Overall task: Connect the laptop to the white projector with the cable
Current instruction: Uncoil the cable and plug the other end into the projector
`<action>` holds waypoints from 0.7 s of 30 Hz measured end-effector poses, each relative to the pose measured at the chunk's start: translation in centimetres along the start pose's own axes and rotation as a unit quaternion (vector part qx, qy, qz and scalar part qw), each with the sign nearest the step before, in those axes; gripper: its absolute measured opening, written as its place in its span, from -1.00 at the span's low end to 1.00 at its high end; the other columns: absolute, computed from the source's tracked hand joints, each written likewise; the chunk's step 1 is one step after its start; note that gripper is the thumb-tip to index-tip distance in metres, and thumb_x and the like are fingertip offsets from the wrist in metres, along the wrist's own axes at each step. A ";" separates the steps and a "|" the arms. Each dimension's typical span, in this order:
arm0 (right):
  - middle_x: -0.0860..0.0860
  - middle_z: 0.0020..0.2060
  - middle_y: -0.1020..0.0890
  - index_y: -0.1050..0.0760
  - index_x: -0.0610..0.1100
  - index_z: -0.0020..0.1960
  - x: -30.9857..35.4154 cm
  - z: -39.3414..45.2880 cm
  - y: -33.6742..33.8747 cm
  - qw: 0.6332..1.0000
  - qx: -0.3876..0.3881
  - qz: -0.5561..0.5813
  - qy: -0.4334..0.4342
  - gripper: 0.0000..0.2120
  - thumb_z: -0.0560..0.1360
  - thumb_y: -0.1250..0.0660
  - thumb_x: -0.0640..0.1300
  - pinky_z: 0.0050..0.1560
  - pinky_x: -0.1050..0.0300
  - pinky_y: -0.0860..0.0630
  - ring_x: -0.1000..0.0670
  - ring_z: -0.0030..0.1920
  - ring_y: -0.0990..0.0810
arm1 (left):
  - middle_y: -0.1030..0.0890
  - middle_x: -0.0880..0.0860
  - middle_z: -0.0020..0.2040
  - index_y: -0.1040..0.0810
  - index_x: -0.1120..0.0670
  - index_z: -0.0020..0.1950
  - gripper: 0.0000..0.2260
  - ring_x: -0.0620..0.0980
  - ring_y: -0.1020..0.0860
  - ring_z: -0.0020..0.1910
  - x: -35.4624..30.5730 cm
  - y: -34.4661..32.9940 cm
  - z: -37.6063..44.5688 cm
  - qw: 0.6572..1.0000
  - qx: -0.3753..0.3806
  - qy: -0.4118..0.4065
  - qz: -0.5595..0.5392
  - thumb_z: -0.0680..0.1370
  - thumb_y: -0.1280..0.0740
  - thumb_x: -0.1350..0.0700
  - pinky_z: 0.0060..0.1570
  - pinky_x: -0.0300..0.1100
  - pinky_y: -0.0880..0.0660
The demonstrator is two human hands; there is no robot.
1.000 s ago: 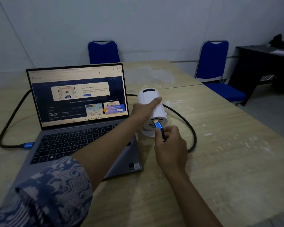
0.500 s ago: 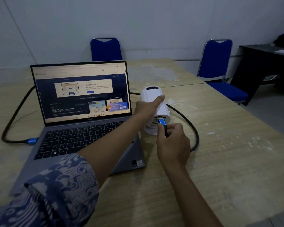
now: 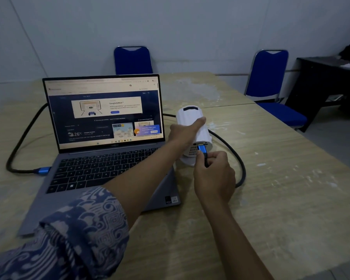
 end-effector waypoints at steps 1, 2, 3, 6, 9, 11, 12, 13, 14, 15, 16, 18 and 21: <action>0.16 -0.36 -0.52 -0.43 -0.01 -0.10 0.1 0.0 0.0 1.000 -0.002 -0.003 0.001 -0.78 0.52 -0.33 0.12 -0.47 0.20 -0.26 0.06 -0.32 -0.53 | -0.55 0.14 0.18 -0.29 0.17 0.42 -0.09 0.17 -0.56 0.04 0.0 0.0 0.0 1.000 -0.002 0.000 0.001 0.30 -0.40 -0.41 0.08 0.13 -0.55; 0.15 -0.35 -0.53 -0.43 -0.01 -0.10 0.1 0.0 0.0 1.000 -0.004 -0.006 0.001 -0.78 0.52 -0.32 0.12 -0.47 0.20 -0.25 0.05 -0.32 -0.54 | -0.54 0.15 0.18 -0.29 0.17 0.42 -0.09 0.17 -0.56 0.05 0.0 0.1 0.0 1.000 -0.003 0.001 0.002 0.30 -0.40 -0.41 0.08 0.13 -0.55; 0.13 -0.33 -0.55 -0.43 -0.02 -0.10 0.2 0.1 0.0 1.000 -0.005 -0.009 0.002 -0.78 0.52 -0.32 0.13 -0.47 0.20 -0.25 0.04 -0.31 -0.54 | -0.54 0.15 0.18 -0.28 0.17 0.42 -0.09 0.17 -0.56 0.05 0.0 0.1 0.0 1.000 -0.002 0.001 0.002 0.30 -0.40 -0.41 0.08 0.13 -0.55; 0.08 -0.30 -0.61 -0.43 -0.03 -0.09 0.4 0.1 0.0 1.000 -0.007 -0.016 0.005 -0.77 0.53 -0.32 0.12 -0.46 0.17 -0.28 0.01 -0.29 -0.57 | -0.53 0.15 0.19 -0.28 0.17 0.42 -0.08 0.17 -0.55 0.06 0.1 0.0 0.1 1.000 0.002 0.002 0.003 0.29 -0.41 -0.41 0.08 0.14 -0.54; 0.07 -0.30 -0.60 -0.44 -0.05 -0.09 0.5 0.1 0.1 1.000 -0.008 -0.019 0.011 -0.77 0.53 -0.32 0.12 -0.46 0.17 -0.26 0.02 -0.31 -0.55 | -0.53 0.15 0.18 -0.27 0.17 0.42 -0.08 0.16 -0.55 0.06 0.1 -0.1 0.2 1.000 0.006 -0.002 0.001 0.29 -0.42 -0.40 0.08 0.14 -0.55; 0.09 -0.32 -0.57 -0.44 -0.06 -0.09 0.6 0.2 0.1 1.000 -0.009 -0.022 0.013 -0.76 0.53 -0.32 0.11 -0.47 0.19 -0.23 0.07 -0.36 -0.48 | -0.51 0.14 0.19 -0.25 0.16 0.43 -0.09 0.17 -0.55 0.07 0.2 -0.1 0.3 1.000 0.009 -0.002 0.001 0.31 -0.42 -0.38 0.07 0.15 -0.55; 0.10 -0.34 -0.54 -0.43 -0.06 -0.10 0.6 0.2 0.0 1.000 -0.010 -0.023 0.013 -0.77 0.53 -0.32 0.11 -0.47 0.20 -0.20 0.13 -0.39 -0.43 | -0.50 0.14 0.19 -0.23 0.15 0.43 -0.09 0.17 -0.54 0.08 0.2 -0.1 0.3 1.000 0.010 -0.002 0.004 0.31 -0.42 -0.38 0.07 0.16 -0.55; 0.12 -0.35 -0.51 -0.43 -0.05 -0.10 0.6 0.3 -0.1 1.000 -0.011 -0.025 0.012 -0.77 0.53 -0.32 0.10 -0.48 0.20 -0.18 0.18 -0.41 -0.38 | -0.48 0.13 0.19 -0.20 0.15 0.43 -0.10 0.16 -0.52 0.08 0.2 -0.1 0.3 1.000 0.012 -0.001 0.008 0.32 -0.42 -0.37 0.06 0.16 -0.55; 0.12 -0.36 -0.50 -0.42 -0.06 -0.10 0.7 0.3 -0.1 1.000 -0.011 -0.026 0.013 -0.77 0.53 -0.32 0.10 -0.48 0.21 -0.17 0.20 -0.42 -0.36 | -0.46 0.13 0.18 -0.18 0.14 0.43 -0.10 0.16 -0.51 0.08 0.3 -0.1 0.3 1.000 0.013 -0.001 0.011 0.33 -0.42 -0.37 0.05 0.16 -0.55; 0.11 -0.36 -0.50 -0.41 -0.06 -0.10 0.8 0.4 -0.2 0.999 -0.011 -0.027 0.016 -0.77 0.53 -0.32 0.10 -0.48 0.21 -0.17 0.19 -0.42 -0.36 | -0.46 0.13 0.18 -0.16 0.13 0.43 -0.10 0.15 -0.51 0.07 0.3 -0.1 0.3 1.000 0.013 -0.001 0.013 0.33 -0.42 -0.36 0.05 0.15 -0.55; 0.09 -0.35 -0.51 -0.41 -0.06 -0.09 0.9 0.4 -0.3 0.999 -0.011 -0.028 0.019 -0.76 0.53 -0.32 0.09 -0.48 0.20 -0.19 0.17 -0.42 -0.37 | -0.46 0.13 0.17 -0.16 0.13 0.44 -0.10 0.15 -0.51 0.07 0.3 -0.1 0.3 1.000 0.014 -0.002 0.014 0.33 -0.42 -0.36 0.05 0.14 -0.55; 0.05 -0.32 -0.55 -0.40 -0.08 -0.08 1.1 0.4 -0.4 0.999 -0.012 -0.032 0.027 -0.76 0.54 -0.32 0.09 -0.47 0.18 -0.24 0.07 -0.38 -0.45 | -0.46 0.12 0.16 -0.15 0.13 0.44 -0.09 0.15 -0.51 0.05 0.3 -0.1 0.4 1.000 0.015 -0.004 0.019 0.32 -0.42 -0.37 0.03 0.11 -0.55; 0.02 -0.30 -0.59 -0.40 -0.09 -0.07 1.1 0.3 -0.4 0.999 -0.010 -0.032 0.036 -0.75 0.55 -0.31 0.09 -0.37 0.06 -0.43 -0.03 -0.31 -0.56 | -0.46 0.12 0.15 -0.15 0.13 0.44 -0.09 0.13 -0.52 0.02 0.3 0.0 0.5 0.999 0.009 -0.013 0.029 0.32 -0.41 -0.38 -0.03 0.03 -0.54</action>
Point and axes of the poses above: each hand's wrist, its own z-axis towards the middle knuckle, its own y-axis out of the back of the hand, x = y × z, the point moved 10 cm from there along z, towards the middle knuckle
